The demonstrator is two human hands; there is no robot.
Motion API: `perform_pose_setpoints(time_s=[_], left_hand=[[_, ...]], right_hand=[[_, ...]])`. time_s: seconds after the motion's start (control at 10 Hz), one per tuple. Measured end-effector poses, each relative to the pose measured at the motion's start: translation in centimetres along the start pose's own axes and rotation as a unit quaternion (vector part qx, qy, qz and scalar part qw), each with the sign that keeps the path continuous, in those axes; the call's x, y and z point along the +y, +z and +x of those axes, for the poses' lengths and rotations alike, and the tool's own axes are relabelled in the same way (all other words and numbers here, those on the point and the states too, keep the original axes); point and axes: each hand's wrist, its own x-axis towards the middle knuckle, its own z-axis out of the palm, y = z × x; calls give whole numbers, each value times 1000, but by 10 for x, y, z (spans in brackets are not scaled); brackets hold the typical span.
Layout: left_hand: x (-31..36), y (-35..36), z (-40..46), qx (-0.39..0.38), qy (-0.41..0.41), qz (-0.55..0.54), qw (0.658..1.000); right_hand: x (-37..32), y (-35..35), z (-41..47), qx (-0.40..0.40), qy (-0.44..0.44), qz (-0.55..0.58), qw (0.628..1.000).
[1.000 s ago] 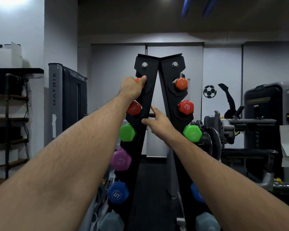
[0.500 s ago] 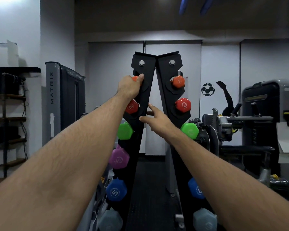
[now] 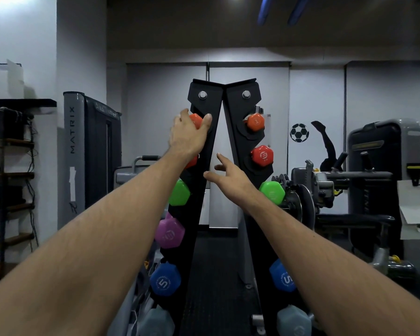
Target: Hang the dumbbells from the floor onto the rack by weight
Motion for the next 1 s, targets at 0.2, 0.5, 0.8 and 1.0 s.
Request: perform_pose_setpoints(time_s=[0.2,0.5,0.8,1.0], left_hand=[[7,3,-48,39,86,-24,995],[1,0,-130,-59,104,-91,989],[-9,8,-132,-100,134,-69,983],[43,-26,-38,0,191,-41,981]], right_hand=[[14,-6,-20,32,-26,-17,999],[27,-28,-46,112,-124,-173,971],[24,-58,-36,174,-201,-199,943],[-48,-120,34,237,-219,-239,916]])
